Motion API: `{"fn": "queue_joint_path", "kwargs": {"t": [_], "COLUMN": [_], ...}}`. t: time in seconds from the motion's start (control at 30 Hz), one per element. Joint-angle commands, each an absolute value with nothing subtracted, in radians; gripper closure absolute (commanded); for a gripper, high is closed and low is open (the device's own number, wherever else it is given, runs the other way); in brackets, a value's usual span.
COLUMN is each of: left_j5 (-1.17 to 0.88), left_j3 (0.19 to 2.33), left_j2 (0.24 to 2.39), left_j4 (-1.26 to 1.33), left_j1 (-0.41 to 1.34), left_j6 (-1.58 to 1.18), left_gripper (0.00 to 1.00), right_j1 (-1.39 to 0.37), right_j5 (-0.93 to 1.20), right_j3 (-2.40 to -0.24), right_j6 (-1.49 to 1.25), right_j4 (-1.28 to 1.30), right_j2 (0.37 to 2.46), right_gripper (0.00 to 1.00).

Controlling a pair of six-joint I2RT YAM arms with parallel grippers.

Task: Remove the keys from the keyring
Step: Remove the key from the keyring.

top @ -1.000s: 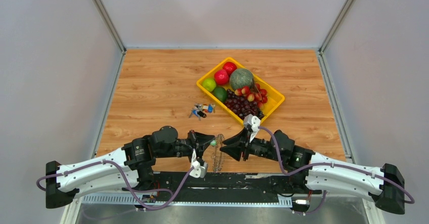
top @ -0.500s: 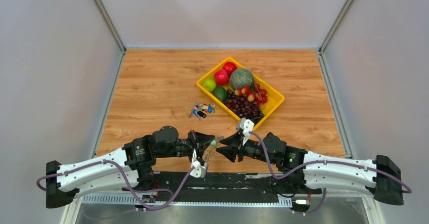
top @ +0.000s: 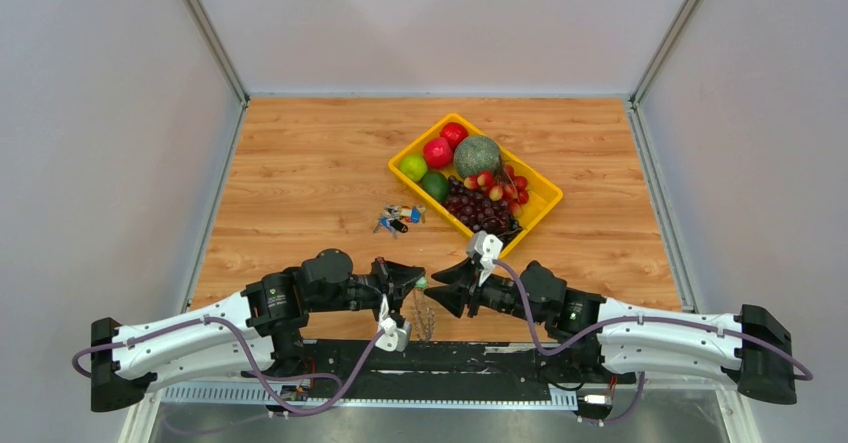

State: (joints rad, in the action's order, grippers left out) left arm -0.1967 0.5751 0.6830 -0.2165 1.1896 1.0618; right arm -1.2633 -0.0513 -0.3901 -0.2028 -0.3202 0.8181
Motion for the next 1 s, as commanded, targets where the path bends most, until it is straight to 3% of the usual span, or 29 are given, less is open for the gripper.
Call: {"fn": "queue_joint_path", "kwargs": {"t": [0.0,0.17,0.43,0.97], "left_j5": [-0.207,-0.207,-0.206,-0.192], "left_j3": [0.589,0.591,0.590,0.591], "left_j2": [0.679,0.678,0.680,0.679], "left_j4": [-0.170,-0.172,-0.172,-0.169], "left_j1": [1.192,1.192,1.192,1.192], "left_j6": [1.072,1.072,1.071,1.065], "left_gripper": [1.00,1.00,1.00,1.00], "right_j1": [-1.270,-1.270,-1.274,-1.305], "right_j5": [-0.089,-0.092,-0.024,-0.083], "right_j3": [-0.432,-0.426,-0.406,-0.390], "right_j6": [-0.188,-0.193,-0.172,-0.109], "right_j4": [-0.369,-0.376,-0.463,-0.436], "right_j2": [0.799,0.800,0.826,0.835], "right_gripper": [0.61,0.70,0.65,0.72]}}
